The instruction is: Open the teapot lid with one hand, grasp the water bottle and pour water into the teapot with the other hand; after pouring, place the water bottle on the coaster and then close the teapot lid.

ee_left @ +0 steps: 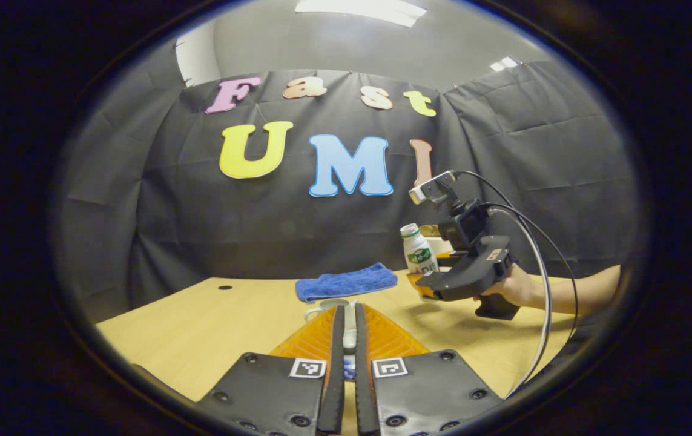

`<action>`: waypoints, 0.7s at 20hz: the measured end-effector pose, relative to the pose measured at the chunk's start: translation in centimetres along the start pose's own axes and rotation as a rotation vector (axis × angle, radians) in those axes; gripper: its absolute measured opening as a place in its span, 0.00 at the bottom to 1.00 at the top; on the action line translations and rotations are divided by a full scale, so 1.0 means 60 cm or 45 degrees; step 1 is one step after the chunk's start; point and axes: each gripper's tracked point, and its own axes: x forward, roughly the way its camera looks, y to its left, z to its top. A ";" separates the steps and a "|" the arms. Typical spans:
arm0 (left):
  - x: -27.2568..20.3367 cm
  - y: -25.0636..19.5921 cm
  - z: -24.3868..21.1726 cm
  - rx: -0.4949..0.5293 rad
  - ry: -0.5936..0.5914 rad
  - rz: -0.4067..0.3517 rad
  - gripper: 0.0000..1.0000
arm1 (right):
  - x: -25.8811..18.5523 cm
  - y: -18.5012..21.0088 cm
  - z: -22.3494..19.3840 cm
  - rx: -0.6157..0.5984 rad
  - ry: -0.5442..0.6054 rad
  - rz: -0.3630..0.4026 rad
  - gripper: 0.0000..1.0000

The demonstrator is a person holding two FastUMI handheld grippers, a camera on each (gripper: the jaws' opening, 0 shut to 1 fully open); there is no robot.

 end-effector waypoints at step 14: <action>-0.038 0.046 -0.036 -0.039 0.036 0.093 0.18 | 0.019 0.082 0.010 -0.504 0.068 0.070 0.75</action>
